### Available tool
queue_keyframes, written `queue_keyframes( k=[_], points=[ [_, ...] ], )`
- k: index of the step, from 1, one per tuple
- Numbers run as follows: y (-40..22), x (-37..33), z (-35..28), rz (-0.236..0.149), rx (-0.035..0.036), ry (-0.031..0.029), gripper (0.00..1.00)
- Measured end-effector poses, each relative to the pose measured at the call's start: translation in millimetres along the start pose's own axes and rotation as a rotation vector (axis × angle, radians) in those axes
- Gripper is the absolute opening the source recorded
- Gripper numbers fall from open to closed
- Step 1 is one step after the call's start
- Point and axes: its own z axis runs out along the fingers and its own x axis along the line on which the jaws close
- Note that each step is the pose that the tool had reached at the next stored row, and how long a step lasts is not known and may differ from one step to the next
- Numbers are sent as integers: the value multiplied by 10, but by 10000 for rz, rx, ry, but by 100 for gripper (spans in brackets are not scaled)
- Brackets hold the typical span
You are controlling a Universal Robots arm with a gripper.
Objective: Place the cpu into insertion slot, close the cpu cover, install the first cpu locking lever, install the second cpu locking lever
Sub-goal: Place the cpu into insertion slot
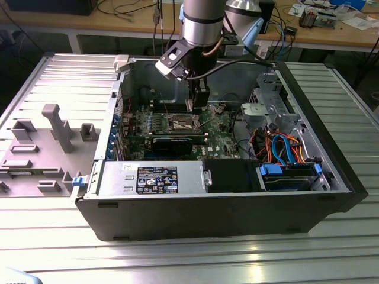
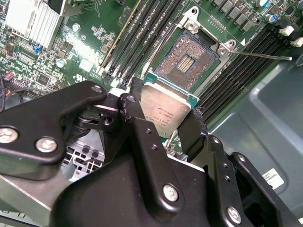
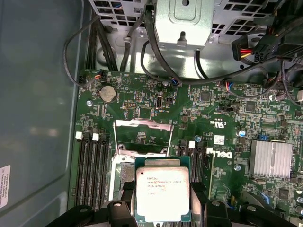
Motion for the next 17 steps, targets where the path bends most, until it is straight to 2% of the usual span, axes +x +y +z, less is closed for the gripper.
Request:
queue_keyframes(
  k=[17],
  points=[
    [-1, 0, 36, 0, 0, 0, 55]
  ],
)
